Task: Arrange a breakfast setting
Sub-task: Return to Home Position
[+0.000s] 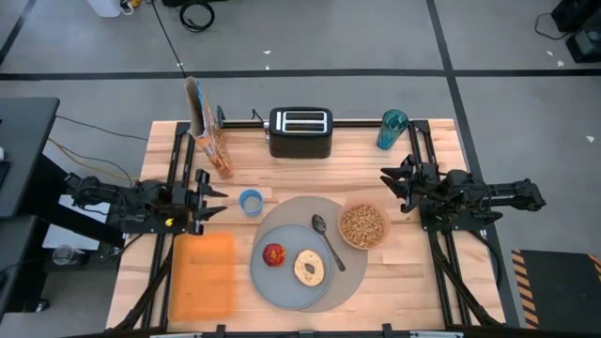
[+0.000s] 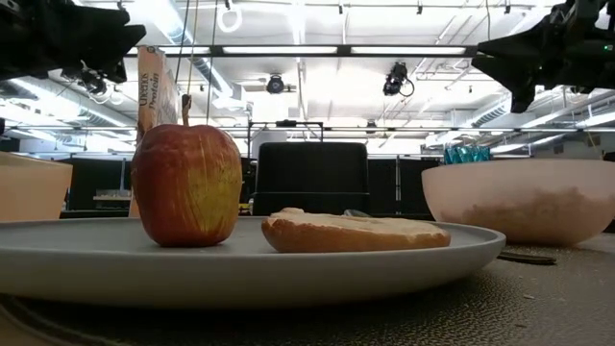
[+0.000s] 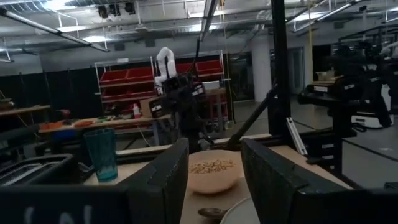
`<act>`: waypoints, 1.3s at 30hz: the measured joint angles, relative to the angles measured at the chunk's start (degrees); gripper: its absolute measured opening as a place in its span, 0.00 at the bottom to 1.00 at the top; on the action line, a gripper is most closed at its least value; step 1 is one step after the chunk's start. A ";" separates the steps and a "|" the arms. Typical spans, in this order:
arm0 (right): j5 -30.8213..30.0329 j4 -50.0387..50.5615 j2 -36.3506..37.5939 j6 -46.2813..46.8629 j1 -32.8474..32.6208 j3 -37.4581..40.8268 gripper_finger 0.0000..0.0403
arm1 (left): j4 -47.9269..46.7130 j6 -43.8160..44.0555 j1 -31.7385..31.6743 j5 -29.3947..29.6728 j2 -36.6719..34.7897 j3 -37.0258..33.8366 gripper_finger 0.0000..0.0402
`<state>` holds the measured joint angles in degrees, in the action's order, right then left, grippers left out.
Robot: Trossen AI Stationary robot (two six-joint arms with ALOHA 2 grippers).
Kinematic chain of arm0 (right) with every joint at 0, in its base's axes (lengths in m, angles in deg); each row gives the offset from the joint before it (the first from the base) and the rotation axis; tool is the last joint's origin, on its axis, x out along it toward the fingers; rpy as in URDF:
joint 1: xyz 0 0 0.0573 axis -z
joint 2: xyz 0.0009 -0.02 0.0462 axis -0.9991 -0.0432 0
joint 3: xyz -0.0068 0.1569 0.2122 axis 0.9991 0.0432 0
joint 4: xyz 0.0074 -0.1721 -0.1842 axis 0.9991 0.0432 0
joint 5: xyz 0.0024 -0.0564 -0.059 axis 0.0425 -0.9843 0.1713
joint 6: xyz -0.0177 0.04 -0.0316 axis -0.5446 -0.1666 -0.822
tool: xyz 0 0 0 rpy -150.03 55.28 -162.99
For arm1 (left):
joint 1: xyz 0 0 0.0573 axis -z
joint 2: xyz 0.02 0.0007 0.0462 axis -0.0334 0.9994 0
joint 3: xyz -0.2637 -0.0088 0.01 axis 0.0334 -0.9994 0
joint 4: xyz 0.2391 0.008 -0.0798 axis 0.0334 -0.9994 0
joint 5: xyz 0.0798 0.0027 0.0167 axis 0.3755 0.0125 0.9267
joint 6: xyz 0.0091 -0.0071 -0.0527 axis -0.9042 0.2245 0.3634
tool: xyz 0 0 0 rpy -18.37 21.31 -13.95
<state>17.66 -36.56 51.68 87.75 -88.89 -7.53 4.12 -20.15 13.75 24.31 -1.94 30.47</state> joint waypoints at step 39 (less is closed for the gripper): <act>0.02 0.00 -0.02 0.16 0.00 0.00 0.34 | -8.78 16.05 -0.04 9.11 0.13 -0.04 0.39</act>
<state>17.68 -36.56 51.66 87.91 -88.89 -7.53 -4.67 -4.09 13.70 33.43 -1.81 30.42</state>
